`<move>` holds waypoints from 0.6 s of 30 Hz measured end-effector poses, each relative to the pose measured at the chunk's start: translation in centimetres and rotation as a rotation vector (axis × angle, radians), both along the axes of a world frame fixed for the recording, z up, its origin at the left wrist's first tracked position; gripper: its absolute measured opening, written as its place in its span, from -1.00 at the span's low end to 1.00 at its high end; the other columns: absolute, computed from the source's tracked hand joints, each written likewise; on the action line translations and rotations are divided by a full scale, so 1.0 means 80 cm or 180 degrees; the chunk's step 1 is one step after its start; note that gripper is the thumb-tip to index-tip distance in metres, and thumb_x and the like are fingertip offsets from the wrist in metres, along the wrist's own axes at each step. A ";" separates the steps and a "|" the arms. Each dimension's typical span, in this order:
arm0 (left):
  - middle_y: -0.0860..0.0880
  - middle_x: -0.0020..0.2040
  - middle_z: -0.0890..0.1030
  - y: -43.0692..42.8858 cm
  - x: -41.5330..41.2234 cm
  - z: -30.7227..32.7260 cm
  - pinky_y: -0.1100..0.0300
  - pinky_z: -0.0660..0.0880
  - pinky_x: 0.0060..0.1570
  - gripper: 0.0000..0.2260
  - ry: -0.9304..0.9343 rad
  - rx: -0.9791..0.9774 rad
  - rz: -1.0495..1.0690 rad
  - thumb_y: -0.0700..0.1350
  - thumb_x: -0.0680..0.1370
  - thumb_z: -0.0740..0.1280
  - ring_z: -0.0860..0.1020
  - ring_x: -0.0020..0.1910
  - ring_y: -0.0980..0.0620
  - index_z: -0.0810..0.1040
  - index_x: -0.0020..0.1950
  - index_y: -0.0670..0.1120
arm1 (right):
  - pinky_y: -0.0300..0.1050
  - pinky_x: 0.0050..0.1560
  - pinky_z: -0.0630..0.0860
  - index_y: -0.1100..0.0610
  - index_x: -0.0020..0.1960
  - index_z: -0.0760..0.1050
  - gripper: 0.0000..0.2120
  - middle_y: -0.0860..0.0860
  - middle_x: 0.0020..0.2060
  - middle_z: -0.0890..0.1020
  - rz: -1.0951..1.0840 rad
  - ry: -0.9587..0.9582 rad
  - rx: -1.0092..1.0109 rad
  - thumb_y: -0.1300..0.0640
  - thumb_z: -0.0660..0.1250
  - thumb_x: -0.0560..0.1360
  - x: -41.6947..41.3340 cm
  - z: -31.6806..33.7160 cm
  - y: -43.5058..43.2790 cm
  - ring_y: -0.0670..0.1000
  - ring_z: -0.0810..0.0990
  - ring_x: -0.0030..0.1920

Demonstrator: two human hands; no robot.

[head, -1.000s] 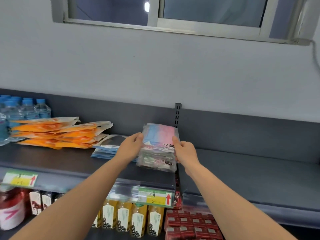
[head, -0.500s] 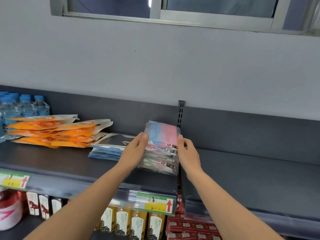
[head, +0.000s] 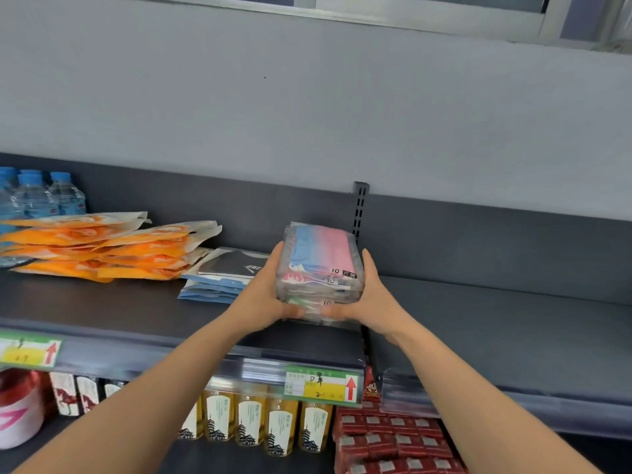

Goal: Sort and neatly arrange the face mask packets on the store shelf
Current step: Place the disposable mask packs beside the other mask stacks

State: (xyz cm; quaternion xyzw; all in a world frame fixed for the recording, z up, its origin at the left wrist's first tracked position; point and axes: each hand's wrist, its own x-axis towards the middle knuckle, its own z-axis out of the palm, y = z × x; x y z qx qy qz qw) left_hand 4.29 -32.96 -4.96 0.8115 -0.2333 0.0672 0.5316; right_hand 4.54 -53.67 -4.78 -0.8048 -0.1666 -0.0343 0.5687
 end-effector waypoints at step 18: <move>0.37 0.02 0.38 0.000 0.000 0.011 0.64 0.36 -0.20 -0.14 0.0036 0.0382 0.0188 -0.40 0.38 0.48 0.47 -0.10 0.44 0.06 0.38 0.21 | -0.21 0.16 0.55 -0.27 0.48 0.03 0.13 -0.29 0.14 0.58 -0.0122 -0.0193 -0.0635 0.38 0.59 0.23 0.020 -0.012 -0.016 -0.19 0.59 0.16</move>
